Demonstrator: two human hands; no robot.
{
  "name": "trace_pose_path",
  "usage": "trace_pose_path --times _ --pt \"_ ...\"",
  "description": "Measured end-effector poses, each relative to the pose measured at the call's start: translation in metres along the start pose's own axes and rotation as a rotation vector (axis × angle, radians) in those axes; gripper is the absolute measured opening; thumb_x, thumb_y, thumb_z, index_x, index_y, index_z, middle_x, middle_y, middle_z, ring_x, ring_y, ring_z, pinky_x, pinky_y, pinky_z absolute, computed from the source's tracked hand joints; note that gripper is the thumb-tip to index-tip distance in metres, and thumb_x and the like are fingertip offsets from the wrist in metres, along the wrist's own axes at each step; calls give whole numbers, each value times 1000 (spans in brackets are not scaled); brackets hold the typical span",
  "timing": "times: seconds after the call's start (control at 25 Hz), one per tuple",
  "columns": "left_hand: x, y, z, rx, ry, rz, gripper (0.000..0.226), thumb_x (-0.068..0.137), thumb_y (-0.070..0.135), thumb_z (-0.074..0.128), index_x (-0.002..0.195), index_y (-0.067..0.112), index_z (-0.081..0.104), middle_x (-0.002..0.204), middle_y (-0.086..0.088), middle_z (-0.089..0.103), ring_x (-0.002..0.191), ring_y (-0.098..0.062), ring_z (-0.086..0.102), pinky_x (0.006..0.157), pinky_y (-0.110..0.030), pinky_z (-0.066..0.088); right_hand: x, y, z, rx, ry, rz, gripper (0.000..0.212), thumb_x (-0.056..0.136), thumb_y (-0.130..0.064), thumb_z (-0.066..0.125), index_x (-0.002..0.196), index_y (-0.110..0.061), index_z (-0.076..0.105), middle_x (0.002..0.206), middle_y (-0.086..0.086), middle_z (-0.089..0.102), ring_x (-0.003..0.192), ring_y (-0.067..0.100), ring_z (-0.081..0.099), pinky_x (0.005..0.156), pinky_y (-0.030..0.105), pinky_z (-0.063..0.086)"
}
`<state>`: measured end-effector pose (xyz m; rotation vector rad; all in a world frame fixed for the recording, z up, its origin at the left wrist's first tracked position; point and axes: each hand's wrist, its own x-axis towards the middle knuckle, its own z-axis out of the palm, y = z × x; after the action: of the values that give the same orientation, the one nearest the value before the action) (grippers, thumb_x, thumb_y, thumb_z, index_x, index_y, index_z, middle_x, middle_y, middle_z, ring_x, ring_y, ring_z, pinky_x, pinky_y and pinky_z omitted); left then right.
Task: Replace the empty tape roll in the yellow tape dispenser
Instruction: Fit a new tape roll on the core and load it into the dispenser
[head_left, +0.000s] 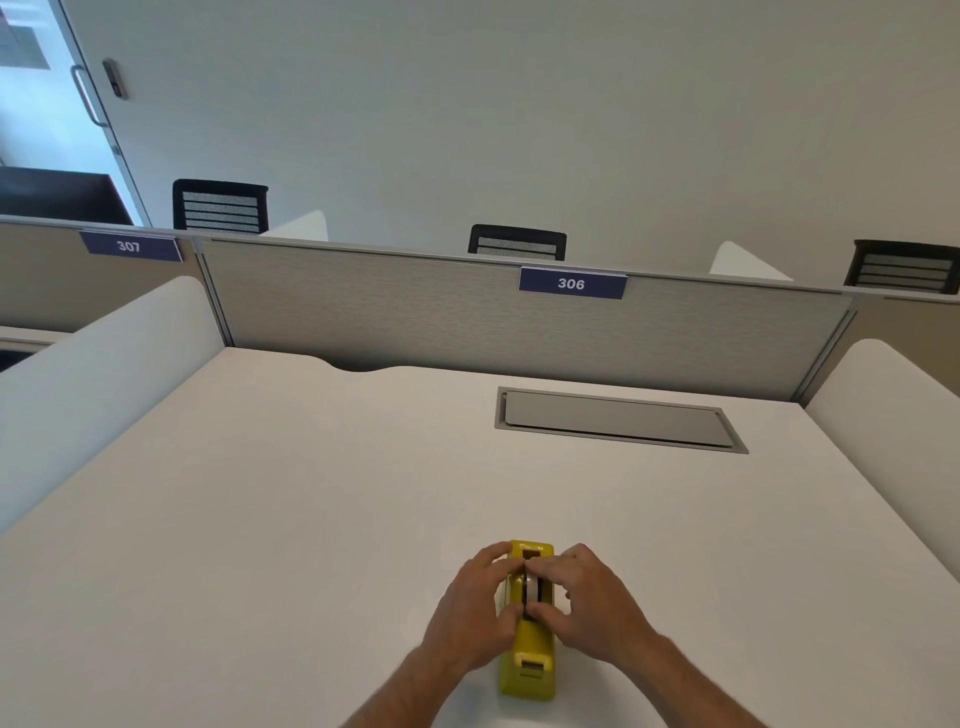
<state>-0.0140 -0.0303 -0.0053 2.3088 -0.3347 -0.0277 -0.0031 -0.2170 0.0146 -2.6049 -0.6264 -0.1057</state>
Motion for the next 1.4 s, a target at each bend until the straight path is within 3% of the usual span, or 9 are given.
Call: trace_pose_path --times 0.2,0.52,0.72,0.88,1.12,1.4 --pt "2 1 -2 -22 -15 -11 57 81 36 67 134 46 49 147 21 38 132 -5 41 107 -33 46 5 1 -6 -45 -9 -93 39 79 -52 60 113 -35 67 101 -23 72 81 7 48 66 24 52" --pt "4 -3 1 -91 -8 -7 54 78 45 69 129 47 53 136 30 40 114 2 47 93 -24 51 13 -1 -14 -86 -19 -210 13 88 -33 57 81 -26 65 76 -15 68 63 14 45 56 30 47" --pt "5 -2 2 -109 -9 -15 52 77 46 70 125 53 53 121 50 30 107 11 47 80 -10 45 13 -2 -19 -122 -57 -219 15 85 -39 58 88 -28 69 81 -15 70 68 13 47 58 30 50" --pt "6 -3 3 -93 -3 -19 52 76 49 69 126 52 53 125 41 34 104 10 49 77 -10 45 13 -4 -18 -86 -45 -214 13 85 -35 60 84 -27 70 78 -14 70 65 13 42 58 34 50" --pt "6 -4 1 -89 -3 -21 50 76 52 69 125 49 55 126 38 35 99 12 51 74 -10 47 16 -1 -18 -77 -29 -186 25 90 -38 53 88 -26 75 82 -12 75 69 17 51 60 35 49" --pt "8 -2 2 -75 -12 -42 46 77 51 70 121 47 57 139 24 41 106 -2 54 84 -14 48 12 -1 -18 -89 -6 -118 25 81 -47 57 97 -33 70 88 -16 73 73 8 53 61 31 53"
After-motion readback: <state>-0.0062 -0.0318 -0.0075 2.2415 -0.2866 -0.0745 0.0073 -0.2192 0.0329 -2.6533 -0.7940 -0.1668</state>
